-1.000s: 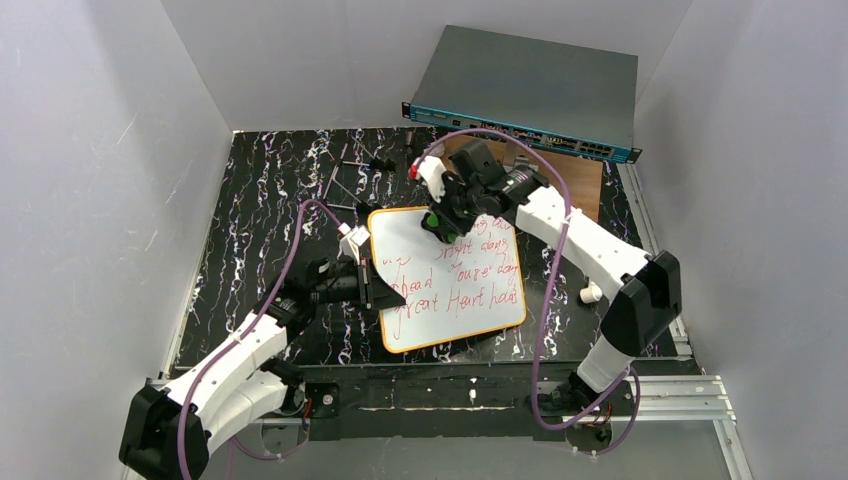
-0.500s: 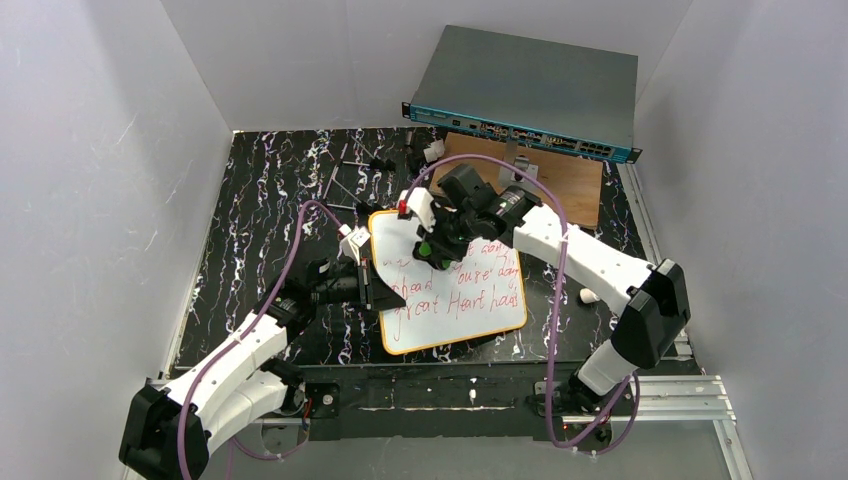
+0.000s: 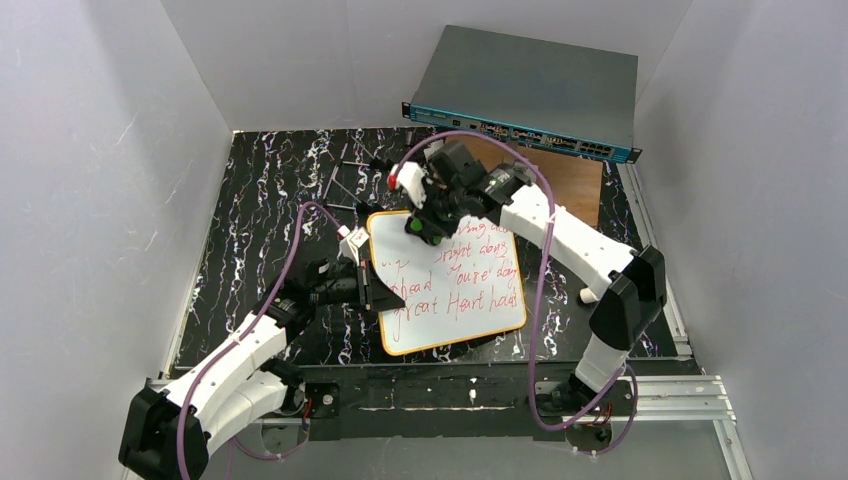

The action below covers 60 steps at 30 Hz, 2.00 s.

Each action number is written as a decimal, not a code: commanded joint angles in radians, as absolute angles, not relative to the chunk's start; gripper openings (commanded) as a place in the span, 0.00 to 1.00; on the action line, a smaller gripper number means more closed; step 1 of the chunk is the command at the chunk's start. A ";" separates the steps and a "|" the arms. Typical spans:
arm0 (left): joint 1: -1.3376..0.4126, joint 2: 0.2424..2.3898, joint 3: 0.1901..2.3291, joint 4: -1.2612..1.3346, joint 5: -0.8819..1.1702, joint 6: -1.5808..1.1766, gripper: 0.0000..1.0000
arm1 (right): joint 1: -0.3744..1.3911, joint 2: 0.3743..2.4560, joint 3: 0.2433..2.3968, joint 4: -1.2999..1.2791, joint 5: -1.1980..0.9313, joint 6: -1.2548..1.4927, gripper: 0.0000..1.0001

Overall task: Erase the whiteboard
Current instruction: Erase the whiteboard at the center of the board.

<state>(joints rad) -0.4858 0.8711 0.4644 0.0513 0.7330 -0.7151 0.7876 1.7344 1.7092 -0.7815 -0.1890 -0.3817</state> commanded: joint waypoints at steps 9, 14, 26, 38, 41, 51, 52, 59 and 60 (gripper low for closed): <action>-0.494 0.812 0.520 0.169 0.834 -0.633 0.00 | 0.760 1.645 1.542 -0.721 -0.166 -0.378 0.01; -0.494 0.808 0.531 0.143 0.835 -0.616 0.00 | 0.747 1.733 1.697 -0.752 -0.124 -0.363 0.01; -0.495 0.789 0.538 0.109 0.828 -0.595 0.00 | 0.896 1.669 1.548 -0.770 -0.208 -0.469 0.01; -0.494 0.787 0.543 0.115 0.845 -0.601 0.00 | 0.750 1.732 1.655 -0.706 -0.060 -0.358 0.01; -0.494 0.788 0.542 0.112 0.847 -0.601 0.00 | 0.771 1.771 1.731 -0.755 -0.107 -0.363 0.01; -0.494 0.787 0.529 0.126 0.847 -0.603 0.00 | 0.814 1.613 1.425 -0.694 -0.156 -0.483 0.01; -0.494 0.783 0.530 0.126 0.849 -0.606 0.00 | 0.777 1.619 1.435 -0.669 -0.115 -0.445 0.01; -0.494 0.782 0.537 0.113 0.855 -0.604 0.00 | 0.791 1.713 1.628 -0.789 -0.254 -0.460 0.01; -0.494 0.786 0.537 0.121 0.854 -0.606 0.00 | 0.813 1.649 1.545 -0.816 -0.377 -0.520 0.01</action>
<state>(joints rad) -0.4721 0.8288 0.4690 -0.0166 0.7288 -0.7296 0.7498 1.7321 1.6535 -0.7876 -0.1440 -0.4229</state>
